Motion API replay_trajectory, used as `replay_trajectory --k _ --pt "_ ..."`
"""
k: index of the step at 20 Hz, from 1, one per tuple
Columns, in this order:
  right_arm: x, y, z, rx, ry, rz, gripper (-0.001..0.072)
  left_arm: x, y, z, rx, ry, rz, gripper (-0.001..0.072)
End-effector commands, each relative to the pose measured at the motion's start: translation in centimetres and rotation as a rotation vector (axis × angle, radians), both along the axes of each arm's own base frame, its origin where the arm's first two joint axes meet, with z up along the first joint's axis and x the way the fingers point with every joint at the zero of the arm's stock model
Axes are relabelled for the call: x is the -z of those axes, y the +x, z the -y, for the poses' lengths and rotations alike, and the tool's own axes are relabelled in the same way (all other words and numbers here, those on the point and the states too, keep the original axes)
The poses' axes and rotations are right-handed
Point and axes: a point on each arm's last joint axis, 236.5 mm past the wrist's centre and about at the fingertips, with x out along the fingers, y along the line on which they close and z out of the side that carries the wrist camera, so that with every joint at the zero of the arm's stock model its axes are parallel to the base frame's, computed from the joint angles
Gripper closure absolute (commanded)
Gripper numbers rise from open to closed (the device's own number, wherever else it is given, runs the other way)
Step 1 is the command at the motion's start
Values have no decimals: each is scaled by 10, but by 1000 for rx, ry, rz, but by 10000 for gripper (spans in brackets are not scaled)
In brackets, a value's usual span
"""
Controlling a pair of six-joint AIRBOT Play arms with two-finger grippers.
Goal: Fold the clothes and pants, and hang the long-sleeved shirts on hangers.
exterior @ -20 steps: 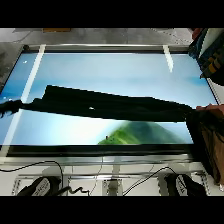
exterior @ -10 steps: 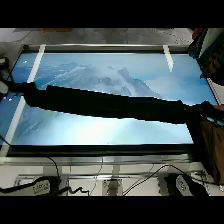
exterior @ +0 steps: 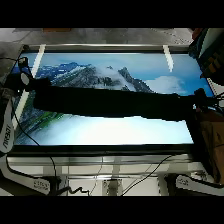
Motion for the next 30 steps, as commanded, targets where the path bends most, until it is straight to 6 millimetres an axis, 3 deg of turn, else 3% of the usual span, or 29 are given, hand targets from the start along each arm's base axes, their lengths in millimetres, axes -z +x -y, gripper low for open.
replay_trajectory --k 1,5,6,7,8,12,13,14,17,21,23,25,28,30 --pt "13 44 -3 30 20 62 676 10 20 6 -7 -11 41 689" --pt "22 66 -11 36 6 91 674 9 37 9 -44 -44 116 683" --pt "23 66 -11 31 3 86 547 7 39 11 -44 -54 125 597" --pt "25 63 -14 14 3 71 176 5 38 16 -48 -77 126 270" --pt "27 61 -17 -14 -9 55 9 0 37 18 -51 -92 130 -10" --pt "31 43 -27 -84 12 -26 10 -36 7 12 -54 -64 78 8" --pt "30 37 -26 -94 9 -44 11 -42 -13 0 -68 -34 17 89" --pt "28 30 -23 -102 3 -61 11 -39 -36 -14 -95 -16 -64 219" --pt "27 12 -20 -155 -27 -120 11 -27 -104 -41 -210 -123 -273 226" --pt "31 2 -16 -259 -127 -176 26 -25 -142 -51 -273 -159 -221 226" --pt "32 1 -14 -264 -141 -183 26 -5 -145 -37 -287 -236 -174 220" --pt "32 2 -13 -263 -144 -182 26 21 -138 -18 -314 -355 -136 79" --pt "30 3 -12 -259 -150 -175 26 54 -120 3 -353 -507 -86 72" --pt "30 4 -11 -257 -153 -171 26 72 -109 6 -377 -557 -77 71"
